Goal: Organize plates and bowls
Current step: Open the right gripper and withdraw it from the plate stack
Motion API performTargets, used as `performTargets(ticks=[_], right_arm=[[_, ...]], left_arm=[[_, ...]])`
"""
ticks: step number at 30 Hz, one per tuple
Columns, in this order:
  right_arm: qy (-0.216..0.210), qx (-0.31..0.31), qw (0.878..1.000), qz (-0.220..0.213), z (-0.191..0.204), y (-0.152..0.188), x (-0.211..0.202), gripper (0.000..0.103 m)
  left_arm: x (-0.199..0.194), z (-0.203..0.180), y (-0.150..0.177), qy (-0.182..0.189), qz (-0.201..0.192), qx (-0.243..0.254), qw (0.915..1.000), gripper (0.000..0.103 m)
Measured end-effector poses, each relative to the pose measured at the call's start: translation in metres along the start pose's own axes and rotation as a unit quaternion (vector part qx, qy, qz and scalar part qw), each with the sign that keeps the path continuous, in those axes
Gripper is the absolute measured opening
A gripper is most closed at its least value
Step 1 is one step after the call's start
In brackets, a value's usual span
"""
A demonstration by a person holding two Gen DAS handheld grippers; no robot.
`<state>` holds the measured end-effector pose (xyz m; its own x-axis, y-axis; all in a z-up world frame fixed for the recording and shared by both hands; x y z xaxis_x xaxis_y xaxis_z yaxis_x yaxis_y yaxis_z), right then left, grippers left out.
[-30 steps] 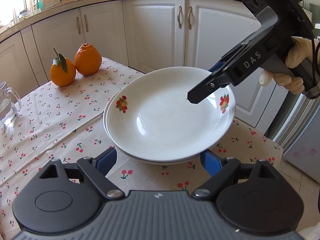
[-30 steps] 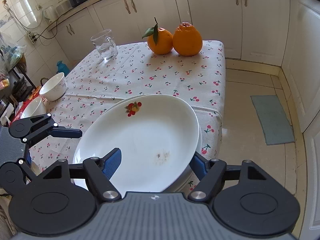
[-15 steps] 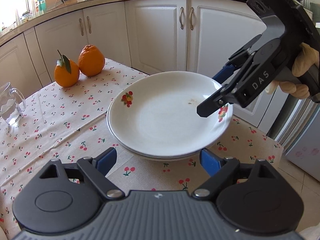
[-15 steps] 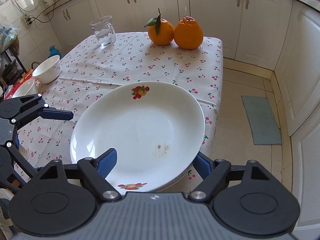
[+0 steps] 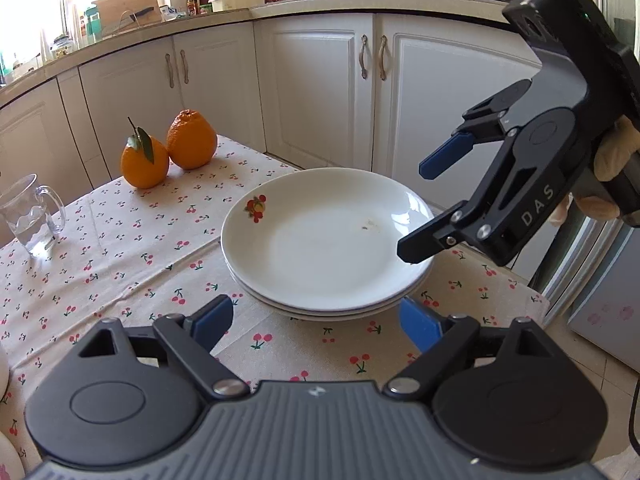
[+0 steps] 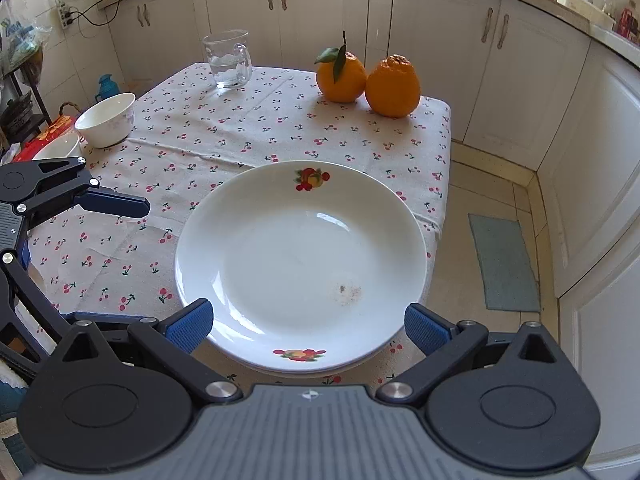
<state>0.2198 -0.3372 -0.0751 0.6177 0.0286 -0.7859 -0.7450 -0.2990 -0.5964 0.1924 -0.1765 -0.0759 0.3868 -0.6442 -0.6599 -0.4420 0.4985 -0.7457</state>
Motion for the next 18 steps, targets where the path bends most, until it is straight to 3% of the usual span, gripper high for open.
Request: performTargets(ticks=[6,18], right_arm=[[0.024,-0.026,0.999,-0.017,0.021,-0.003,-0.015,0.103],[0.009,-0.042,0.998,-0.054,0.098,-0.003,-0.042,0.103]], left_arm=[[-0.023,-0.001,0.011,-0.013,-0.008,-0.008,0.9999,0.091],[-0.099,0.001,0.055,-0.073,-0.034,-0.038,0.9961,0.095]])
Point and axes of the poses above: each gripper's, at about its wrist camera, not at the fingertips, and x roughly the way its jaws point, z to its left, y to its underside, the point moved 6 cm from there along x, roughly the way its jaws point, and after that the axes turned 12 degrees about y, right-handed, at the moved point
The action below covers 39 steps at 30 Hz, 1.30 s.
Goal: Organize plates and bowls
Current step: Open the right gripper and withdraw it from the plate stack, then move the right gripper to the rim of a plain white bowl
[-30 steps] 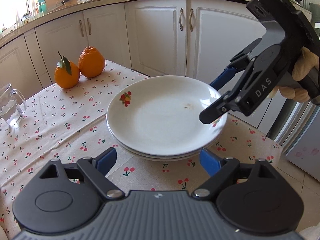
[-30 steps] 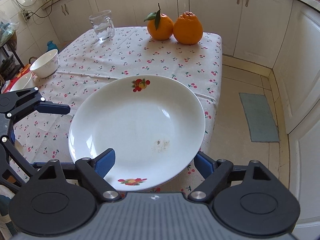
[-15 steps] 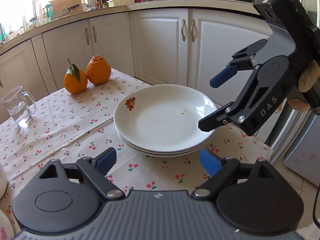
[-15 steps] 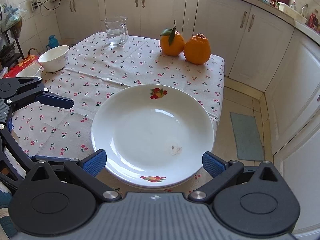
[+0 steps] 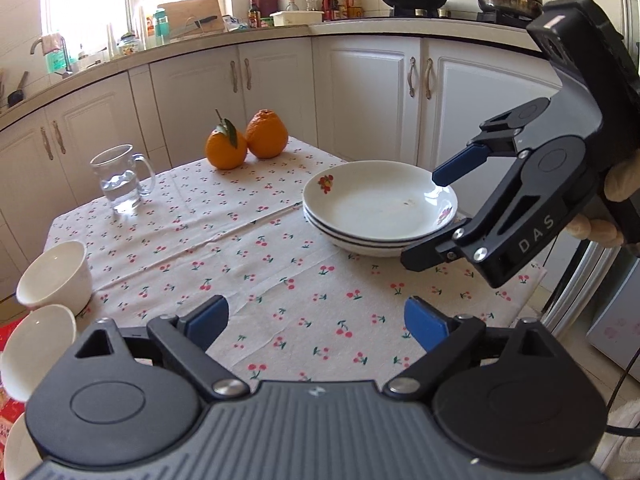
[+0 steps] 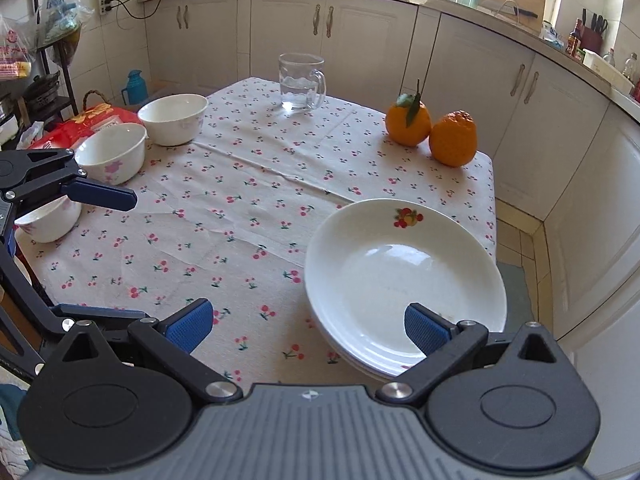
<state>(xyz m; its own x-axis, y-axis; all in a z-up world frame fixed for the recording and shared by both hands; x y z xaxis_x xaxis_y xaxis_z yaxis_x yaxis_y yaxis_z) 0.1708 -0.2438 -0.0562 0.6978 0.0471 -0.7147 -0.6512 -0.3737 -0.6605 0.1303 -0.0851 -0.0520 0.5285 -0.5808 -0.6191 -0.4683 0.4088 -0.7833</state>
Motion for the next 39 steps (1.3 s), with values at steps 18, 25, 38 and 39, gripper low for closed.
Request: performTargets(ticks=[18,25,38,39], right_arm=[[-0.04,-0.015,0.999,-0.032,0.124,-0.021,-0.016,0.103],[-0.078,-0.052,0.995,-0.044,0.17,-0.053,-0.014,0.103],[-0.162,-0.097,0.981,-0.038,0.244,-0.087,0.007,0.1],[-0.167,-0.098,0.98,-0.036,0.248,-0.088,0.01,0.099]], left_arm=[[-0.108,0.053,0.073,-0.108,-0.012,-0.021,0.9938,0.095],[-0.129,0.091,0.102,-0.15,-0.001,-0.05,0.9875,0.095],[-0.114,0.119,0.13,-0.128,0.015,-0.096,0.987,0.094],[-0.113,0.12,0.13,-0.125,0.015,-0.098,0.9872,0.094]])
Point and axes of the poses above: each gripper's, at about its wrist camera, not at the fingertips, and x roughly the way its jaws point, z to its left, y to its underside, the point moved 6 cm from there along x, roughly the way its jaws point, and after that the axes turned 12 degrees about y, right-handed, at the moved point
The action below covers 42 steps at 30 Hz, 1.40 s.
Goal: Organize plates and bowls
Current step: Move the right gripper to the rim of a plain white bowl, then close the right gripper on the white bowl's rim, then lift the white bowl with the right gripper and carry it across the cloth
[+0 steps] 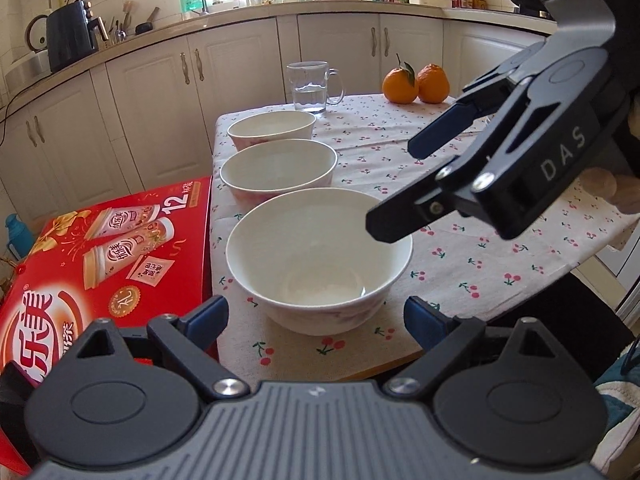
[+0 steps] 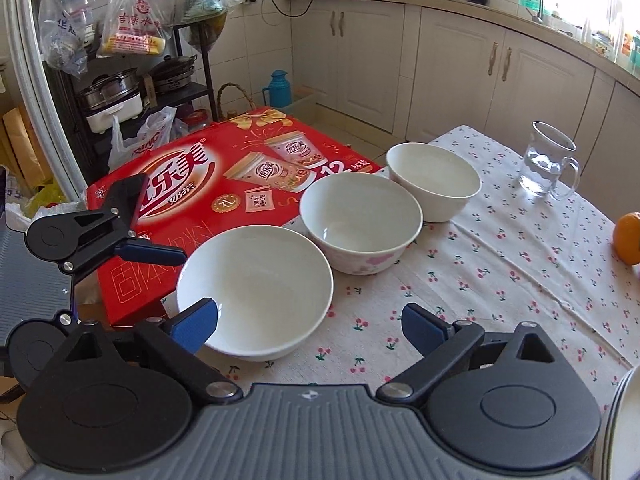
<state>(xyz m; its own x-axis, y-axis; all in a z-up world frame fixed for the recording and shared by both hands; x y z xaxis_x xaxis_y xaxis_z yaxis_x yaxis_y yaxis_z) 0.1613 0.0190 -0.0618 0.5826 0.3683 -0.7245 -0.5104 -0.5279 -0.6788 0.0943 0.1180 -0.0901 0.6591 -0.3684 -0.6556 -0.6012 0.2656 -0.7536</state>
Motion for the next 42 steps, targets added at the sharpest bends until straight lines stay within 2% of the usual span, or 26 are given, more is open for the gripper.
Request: performTargets(ticks=[2,5,7,12,17,33,42], right_arm=[[-0.009,0.0,1.0,0.006,0.003,-0.002,0.008,0.096],[-0.025,0.003,0.999,0.02,0.005,-0.002,0.019,0.085],[-0.029,0.004,0.999,0.026,0.006,-0.003,0.025,0.083],[-0.04,0.005,0.999,0.036,0.007,-0.003,0.035,0.068],[-0.051,0.007,0.998,0.044,0.007,-0.003,0.042,0.059],[-0.052,0.011,0.998,0.042,0.004,0.0,0.036,0.058],[-0.037,0.033,0.998,0.034,-0.019,0.012,0.018,0.059]], left_arm=[[0.001,0.001,0.0,0.006,-0.001,-0.002,1.0,0.093],[0.003,0.001,-0.001,0.011,-0.001,-0.001,0.9999,0.092],[0.004,0.002,-0.002,0.014,-0.002,-0.002,0.9999,0.091],[0.007,0.004,-0.002,0.016,0.001,-0.008,0.9998,0.081],[0.008,0.005,-0.002,0.02,0.002,-0.009,0.9997,0.08],[0.007,-0.003,-0.01,0.026,0.012,0.011,0.9995,0.079],[0.017,-0.022,-0.025,0.053,0.013,0.036,0.9978,0.079]])
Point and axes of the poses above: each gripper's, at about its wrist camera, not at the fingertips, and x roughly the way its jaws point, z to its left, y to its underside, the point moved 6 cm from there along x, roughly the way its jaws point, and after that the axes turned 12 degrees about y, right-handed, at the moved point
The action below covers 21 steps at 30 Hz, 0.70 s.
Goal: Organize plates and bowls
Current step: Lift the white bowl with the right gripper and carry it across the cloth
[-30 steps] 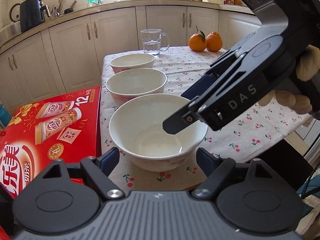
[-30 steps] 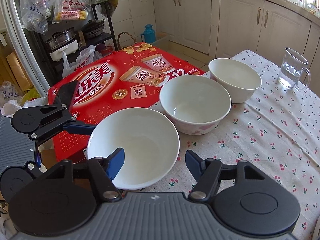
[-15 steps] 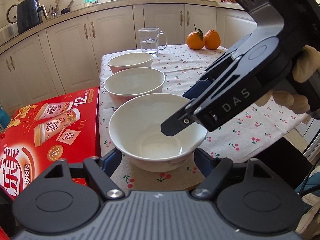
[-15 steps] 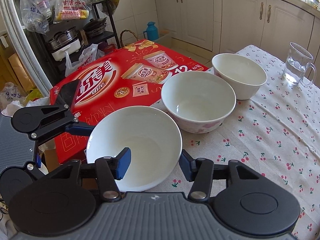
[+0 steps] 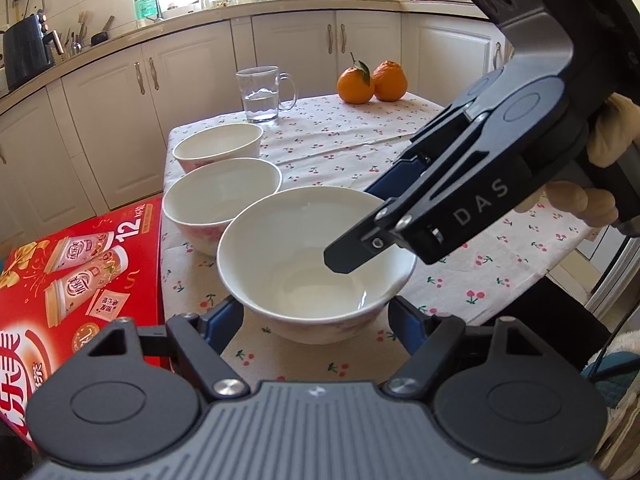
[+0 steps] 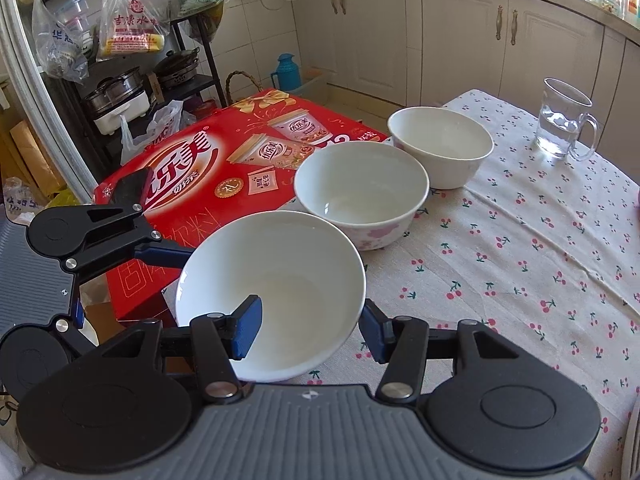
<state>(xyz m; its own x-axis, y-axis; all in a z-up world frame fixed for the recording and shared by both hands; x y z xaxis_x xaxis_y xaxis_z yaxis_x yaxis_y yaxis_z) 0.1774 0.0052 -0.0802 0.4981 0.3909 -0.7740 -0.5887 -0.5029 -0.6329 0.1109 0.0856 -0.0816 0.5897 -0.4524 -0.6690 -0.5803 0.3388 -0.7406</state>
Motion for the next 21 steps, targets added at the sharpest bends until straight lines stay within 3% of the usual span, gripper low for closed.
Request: performTargets(ticks=[21], right_arm=[[0.081,0.077,0.994,-0.004,-0.082,0.04,-0.035,0.06]], left_arm=[[0.063,-0.048,-0.045,0.086,0.003,0.064,0.9942,0.079]])
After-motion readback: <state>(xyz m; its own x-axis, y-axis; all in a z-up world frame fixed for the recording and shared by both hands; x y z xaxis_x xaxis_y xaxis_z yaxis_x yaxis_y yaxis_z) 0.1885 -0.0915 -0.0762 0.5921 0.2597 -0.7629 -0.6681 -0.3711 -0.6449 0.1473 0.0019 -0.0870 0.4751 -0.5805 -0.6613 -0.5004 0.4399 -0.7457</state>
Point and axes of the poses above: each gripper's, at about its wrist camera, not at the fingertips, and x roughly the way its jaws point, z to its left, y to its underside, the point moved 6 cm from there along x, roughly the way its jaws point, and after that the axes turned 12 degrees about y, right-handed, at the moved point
